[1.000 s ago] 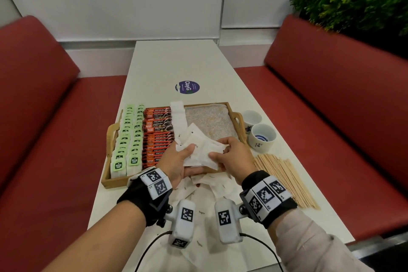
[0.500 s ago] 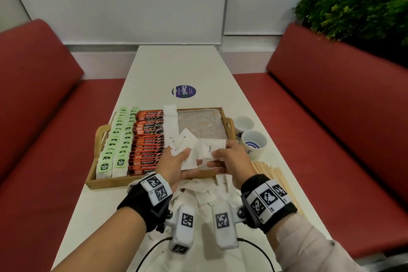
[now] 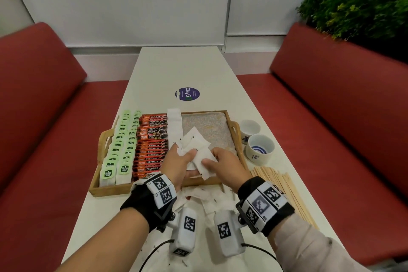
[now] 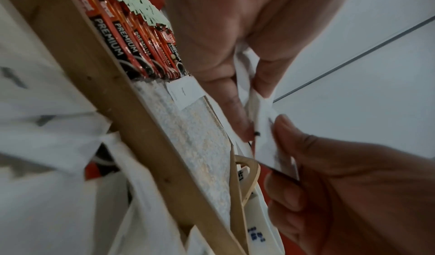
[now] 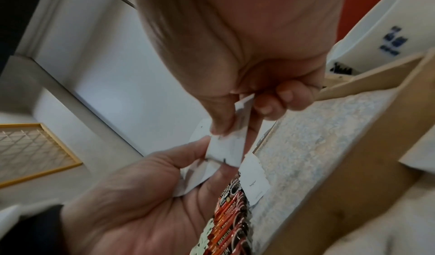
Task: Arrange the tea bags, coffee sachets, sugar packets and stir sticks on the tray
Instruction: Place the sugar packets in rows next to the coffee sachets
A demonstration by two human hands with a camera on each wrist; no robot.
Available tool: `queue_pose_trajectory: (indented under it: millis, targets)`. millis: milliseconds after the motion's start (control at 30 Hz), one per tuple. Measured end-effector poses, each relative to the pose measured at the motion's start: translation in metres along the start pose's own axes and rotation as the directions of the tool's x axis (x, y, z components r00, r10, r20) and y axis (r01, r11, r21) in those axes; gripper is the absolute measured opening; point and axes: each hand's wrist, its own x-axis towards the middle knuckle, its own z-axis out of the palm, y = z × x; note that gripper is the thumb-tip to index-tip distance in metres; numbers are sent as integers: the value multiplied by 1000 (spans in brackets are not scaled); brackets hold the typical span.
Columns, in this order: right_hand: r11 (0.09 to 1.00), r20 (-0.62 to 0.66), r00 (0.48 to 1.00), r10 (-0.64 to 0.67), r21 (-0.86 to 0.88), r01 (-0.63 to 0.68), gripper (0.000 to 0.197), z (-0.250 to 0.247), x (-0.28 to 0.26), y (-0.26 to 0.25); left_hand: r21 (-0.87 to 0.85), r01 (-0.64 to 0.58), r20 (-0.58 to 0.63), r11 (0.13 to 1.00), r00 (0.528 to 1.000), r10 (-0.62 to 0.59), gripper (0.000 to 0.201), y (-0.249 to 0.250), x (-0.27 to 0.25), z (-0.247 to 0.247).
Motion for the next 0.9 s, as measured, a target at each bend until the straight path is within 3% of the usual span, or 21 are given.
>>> queue_pose_trajectory:
  millis: [133,333,433,533,900]
  targets:
    - [1000,-23,999,25,16,-25,15,6,26,-14,-16,-31,-13,999,999,31,36,15,20,-10]
    - [937,0,990,139,323,-132,14,18,61,-27,-38,-43,-150,998,988,37,39,29,54,-36]
    - [955,-38,988,151,263,-135,5,24,80,-29,-51,-73,-169,996,984,64,40,37,67,-49]
    - [969,-56,980,191,170,-180,16,30,99,-26,-67,-98,-200,993,976,83,38,44,78,-63]
    - [918,118,913,391,-123,-377,32,57,143,-22,-110,-101,-242,989,968,72,25,55,97,-94]
